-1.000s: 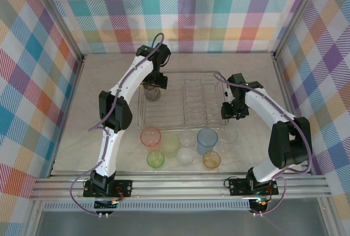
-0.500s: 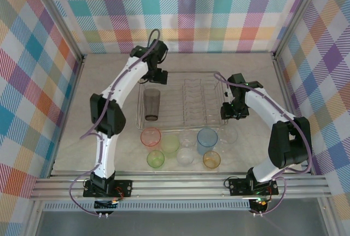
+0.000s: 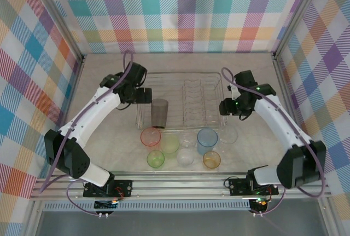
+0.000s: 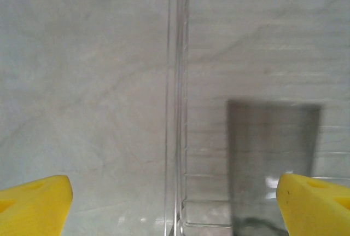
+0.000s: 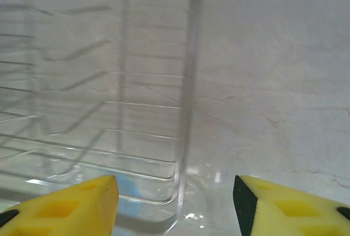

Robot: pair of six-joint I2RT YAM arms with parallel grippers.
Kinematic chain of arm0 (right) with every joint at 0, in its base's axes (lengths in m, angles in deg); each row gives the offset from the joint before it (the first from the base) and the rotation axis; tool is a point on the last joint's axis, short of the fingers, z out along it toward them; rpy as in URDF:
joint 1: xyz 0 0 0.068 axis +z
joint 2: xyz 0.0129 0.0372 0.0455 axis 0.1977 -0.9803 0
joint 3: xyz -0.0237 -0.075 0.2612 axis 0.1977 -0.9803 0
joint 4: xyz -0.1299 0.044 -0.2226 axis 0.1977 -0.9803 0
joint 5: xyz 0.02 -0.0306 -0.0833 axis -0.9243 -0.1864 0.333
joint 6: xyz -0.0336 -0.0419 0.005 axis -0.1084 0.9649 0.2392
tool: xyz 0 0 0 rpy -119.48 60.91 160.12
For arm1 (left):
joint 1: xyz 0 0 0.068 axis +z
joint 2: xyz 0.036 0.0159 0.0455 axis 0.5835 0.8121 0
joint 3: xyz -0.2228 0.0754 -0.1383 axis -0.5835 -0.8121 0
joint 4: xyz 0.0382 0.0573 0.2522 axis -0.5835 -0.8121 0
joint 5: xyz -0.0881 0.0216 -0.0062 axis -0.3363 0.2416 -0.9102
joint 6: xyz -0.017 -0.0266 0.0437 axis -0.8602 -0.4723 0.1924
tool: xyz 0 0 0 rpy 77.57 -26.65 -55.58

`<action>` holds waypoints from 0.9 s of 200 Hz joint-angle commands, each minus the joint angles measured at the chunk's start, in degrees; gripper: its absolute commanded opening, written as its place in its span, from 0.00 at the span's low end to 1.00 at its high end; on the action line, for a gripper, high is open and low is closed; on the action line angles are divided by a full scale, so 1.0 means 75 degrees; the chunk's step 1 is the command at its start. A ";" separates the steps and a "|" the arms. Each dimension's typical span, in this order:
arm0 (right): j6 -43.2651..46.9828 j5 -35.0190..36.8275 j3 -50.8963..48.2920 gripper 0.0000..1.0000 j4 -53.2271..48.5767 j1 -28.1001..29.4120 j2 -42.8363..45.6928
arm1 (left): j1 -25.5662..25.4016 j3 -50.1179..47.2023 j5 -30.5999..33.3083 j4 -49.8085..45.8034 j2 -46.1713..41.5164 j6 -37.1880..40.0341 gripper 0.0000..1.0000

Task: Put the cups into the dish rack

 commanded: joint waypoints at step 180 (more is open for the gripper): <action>-0.2292 -0.0047 0.7476 0.93 -0.1546 0.4113 -0.7158 | 0.0049 -0.3573 0.1521 0.1719 -0.5077 -0.0958 1.00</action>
